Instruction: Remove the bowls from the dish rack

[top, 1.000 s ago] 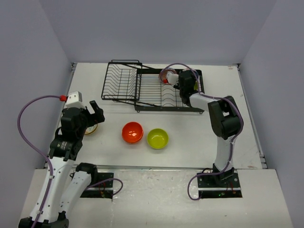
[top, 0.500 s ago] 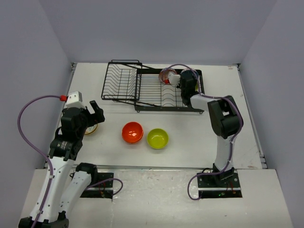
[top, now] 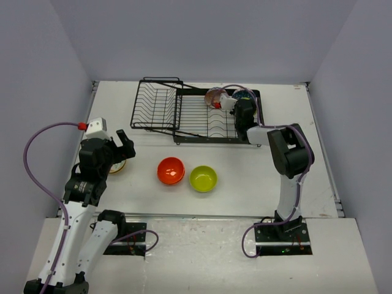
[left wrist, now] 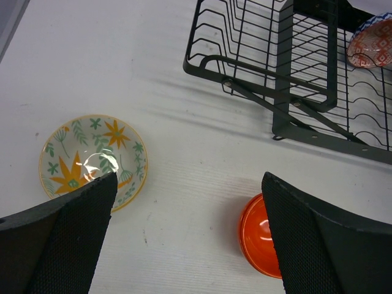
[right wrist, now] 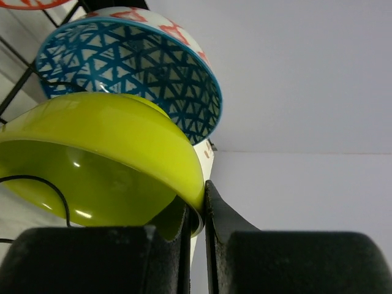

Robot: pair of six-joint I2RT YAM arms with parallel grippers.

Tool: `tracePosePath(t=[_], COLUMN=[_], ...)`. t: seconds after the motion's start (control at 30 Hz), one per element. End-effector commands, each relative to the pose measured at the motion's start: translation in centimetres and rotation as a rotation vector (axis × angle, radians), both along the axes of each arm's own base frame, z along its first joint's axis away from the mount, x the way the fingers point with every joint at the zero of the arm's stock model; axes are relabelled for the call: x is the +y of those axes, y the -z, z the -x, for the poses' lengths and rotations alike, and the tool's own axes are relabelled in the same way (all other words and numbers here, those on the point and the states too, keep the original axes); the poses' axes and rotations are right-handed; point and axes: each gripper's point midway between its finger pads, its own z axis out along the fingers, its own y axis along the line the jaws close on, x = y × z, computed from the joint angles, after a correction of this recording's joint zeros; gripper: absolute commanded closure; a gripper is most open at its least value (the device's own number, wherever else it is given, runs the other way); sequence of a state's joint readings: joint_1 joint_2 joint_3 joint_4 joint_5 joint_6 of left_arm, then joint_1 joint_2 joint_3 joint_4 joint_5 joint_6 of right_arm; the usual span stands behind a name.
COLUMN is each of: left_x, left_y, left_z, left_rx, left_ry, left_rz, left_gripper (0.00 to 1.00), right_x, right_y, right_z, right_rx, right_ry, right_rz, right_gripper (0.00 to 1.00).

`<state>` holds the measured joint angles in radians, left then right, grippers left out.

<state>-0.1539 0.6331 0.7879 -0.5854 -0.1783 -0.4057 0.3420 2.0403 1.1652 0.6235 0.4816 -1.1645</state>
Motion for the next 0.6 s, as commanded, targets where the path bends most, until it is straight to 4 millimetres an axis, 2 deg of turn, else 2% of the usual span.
tracePosePath(t=[0.0, 0.1, 0.37, 0.4, 0.47, 0.53, 0.57], left_x=[-0.4, -0.4, -0.5, -0.5, -0.5, -0.5, -0.5], left_y=[-1.3, -1.3, -1.3, -1.2, -1.1, -1.2, -1.2], left_z=[-0.5, -0.5, -0.6, -0.6, -0.6, -0.6, -0.6], left_rx=[-0.045, -0.045, -0.045, -0.040, -0.040, -0.043, -0.041], left_ry=[0.030, 0.031, 0.033, 0.035, 0.036, 0.036, 0.037], left_rz=[-0.010, -0.009, -0.010, -0.010, -0.009, -0.009, -0.011], left_gripper=[0.00, 0.00, 0.00, 0.00, 0.00, 0.00, 0.00], right_x=[-0.2, -0.7, -0.7, -0.8, -0.8, -0.9, -0.7], right_y=[-6.6, -8.5, -10.6, -11.6, -12.0, -14.2, -13.8], right_z=[-0.3, 0.1, 1.3, 1.8, 2.1, 3.4, 4.0], right_rx=[-0.262, -0.355, -0.425, -0.445, -0.436, -0.482, -0.451], right_ry=[0.034, 0.051, 0.055, 0.063, 0.070, 0.095, 0.103], right_rz=[-0.053, -0.043, -0.090, -0.119, -0.141, -0.230, -0.259], right_gripper=[1.00, 1.00, 1.00, 1.00, 1.00, 1.00, 1.00])
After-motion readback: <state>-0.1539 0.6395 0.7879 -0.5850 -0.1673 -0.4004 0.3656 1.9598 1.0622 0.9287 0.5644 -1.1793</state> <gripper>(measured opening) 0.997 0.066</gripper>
